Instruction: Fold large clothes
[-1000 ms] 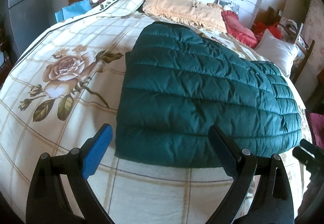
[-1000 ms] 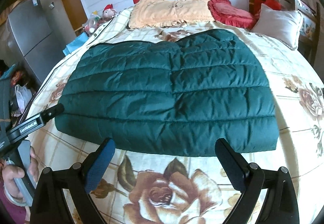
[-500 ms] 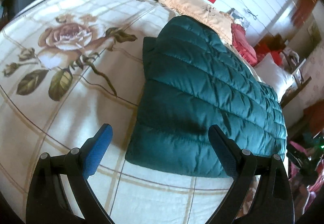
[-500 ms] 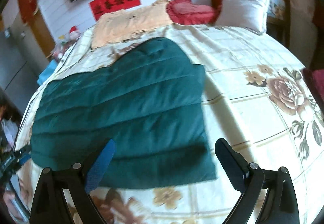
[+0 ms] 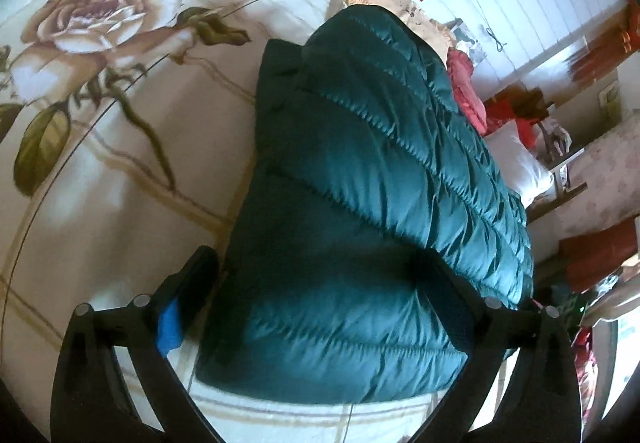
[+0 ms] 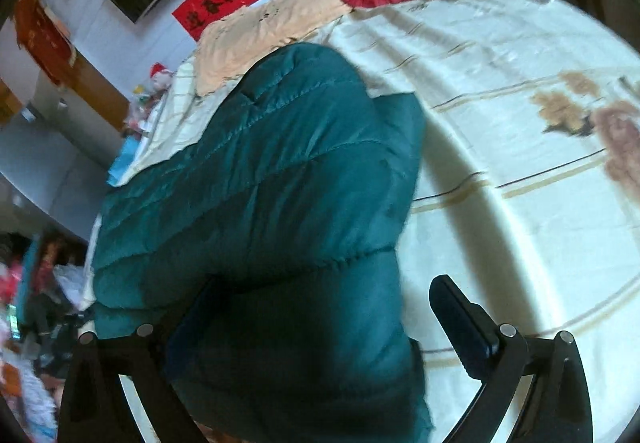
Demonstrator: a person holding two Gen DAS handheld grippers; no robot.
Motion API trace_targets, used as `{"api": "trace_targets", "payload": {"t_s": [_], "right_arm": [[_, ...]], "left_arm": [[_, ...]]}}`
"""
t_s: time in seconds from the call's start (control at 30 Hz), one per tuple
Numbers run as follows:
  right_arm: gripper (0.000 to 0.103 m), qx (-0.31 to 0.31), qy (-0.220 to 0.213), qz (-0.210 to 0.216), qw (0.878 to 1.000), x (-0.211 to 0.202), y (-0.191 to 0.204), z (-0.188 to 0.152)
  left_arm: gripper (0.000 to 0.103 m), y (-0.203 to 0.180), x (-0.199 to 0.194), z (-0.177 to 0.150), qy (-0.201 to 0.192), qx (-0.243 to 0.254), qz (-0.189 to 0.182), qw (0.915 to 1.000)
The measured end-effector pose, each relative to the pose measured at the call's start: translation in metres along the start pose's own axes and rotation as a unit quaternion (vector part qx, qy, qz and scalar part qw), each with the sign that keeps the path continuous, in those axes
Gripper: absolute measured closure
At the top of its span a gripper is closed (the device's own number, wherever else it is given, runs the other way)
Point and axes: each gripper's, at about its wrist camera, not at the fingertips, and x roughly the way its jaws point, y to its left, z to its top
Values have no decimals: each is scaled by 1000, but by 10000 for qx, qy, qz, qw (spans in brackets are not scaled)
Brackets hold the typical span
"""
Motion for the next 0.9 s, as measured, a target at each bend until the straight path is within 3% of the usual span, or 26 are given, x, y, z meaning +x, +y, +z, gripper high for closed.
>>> {"api": "trace_targets", "payload": {"t_s": [0.1, 0.2, 0.37, 0.4, 0.47, 0.57, 0.7, 0.9], "right_arm": [[0, -189, 90, 194, 9996, 9, 9, 0], [0, -381, 129, 101, 9991, 17, 19, 1], [0, -204, 48, 37, 9998, 20, 21, 2], [4, -222, -20, 14, 9997, 18, 23, 1], [26, -390, -197, -109, 9990, 8, 35, -3], [49, -430, -362, -91, 9984, -10, 48, -7], [57, -309, -365, 111, 9988, -33, 54, -15], [57, -590, -190, 217, 9978, -67, 74, -50]], "left_arm": [[1, -7, 6, 1, -34, 90, 26, 10000], [1, -12, 10, 2, -45, 89, 63, 9999], [3, -14, 11, 4, 23, 98, 69, 9999], [9, -15, 9, 3, 18, 125, 51, 9999], [20, -21, 4, 2, -6, 218, 66, 9997], [36, -31, -9, 0, -65, 497, 136, 9987], [45, -32, -28, -3, -30, 614, 28, 9981], [45, -25, -67, -31, 174, 875, 10, 9960]]}}
